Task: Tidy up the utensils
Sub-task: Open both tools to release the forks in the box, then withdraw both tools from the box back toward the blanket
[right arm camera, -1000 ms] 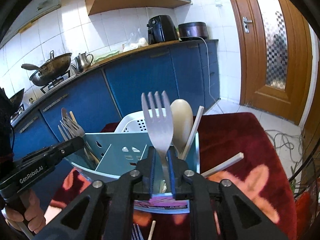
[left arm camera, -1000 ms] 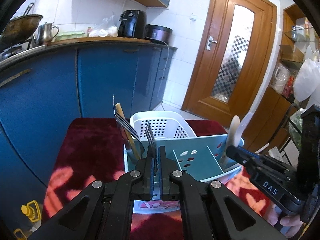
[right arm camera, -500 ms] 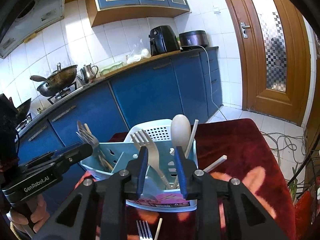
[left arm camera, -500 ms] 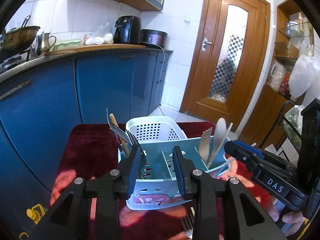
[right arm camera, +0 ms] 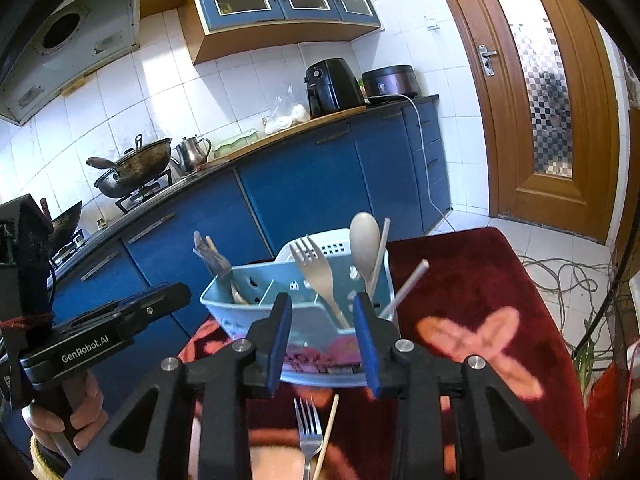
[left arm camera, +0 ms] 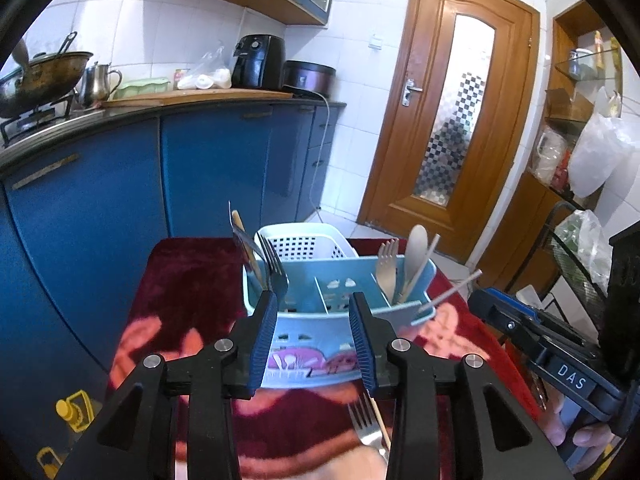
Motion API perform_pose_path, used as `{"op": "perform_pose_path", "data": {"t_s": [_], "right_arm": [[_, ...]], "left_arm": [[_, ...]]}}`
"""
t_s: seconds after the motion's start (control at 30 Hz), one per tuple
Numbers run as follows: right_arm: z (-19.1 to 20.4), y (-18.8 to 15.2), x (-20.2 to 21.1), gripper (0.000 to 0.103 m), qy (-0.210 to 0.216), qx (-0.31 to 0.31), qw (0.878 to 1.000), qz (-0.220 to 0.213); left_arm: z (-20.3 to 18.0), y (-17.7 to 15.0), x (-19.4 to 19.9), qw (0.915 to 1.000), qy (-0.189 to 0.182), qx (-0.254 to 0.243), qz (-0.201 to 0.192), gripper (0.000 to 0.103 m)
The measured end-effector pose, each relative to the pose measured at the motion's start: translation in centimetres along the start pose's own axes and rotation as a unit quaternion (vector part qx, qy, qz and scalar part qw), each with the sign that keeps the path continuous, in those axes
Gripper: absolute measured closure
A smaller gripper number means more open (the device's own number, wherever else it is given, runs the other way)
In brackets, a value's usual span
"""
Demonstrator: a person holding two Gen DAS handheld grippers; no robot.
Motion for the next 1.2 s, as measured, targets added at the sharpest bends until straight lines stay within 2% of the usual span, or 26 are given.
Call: {"op": "perform_pose_path", "data": {"t_s": [0.23,0.57,0.87,1.2], "right_arm": [[-0.6,-2.0,1.6,0.065,-0.004,-0.001,1.0,0.011],[-2.3,-5.4,2.2,0.063,-0.022,-0.006,0.999,0.046],[-4.2,-7.8,2.0,0.061,-0.031,-0.024,0.997,0.07],[-6.1,-10.2,0.7,0.06,-0.05,-0.04,0.994,0.093]], "left_arm": [[-1.0,-2.1,1.2,0.9999,-0.004,-0.008,0.011,0.064],[-2.1,-6.2,0.9,0.9981,-0.013,-0.012,0.058,0.064],[-1.9,-9.4,-1.6,0.9935,-0.036,0.014,0.107,0.064],[-1.0,-12.3,-5.1,0.988,-0.036,0.025,0.148,0.064]]}}
Point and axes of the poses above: each gripper's, at about its wrist camera, not at the fingertips, and x roughly against the way its jaws point, z to its left, y to its top, the point moved 9 cm from there along -x, roughly the way its jaws point, and after that the axes turned 1 degree about -z, right-handed, at the moved point
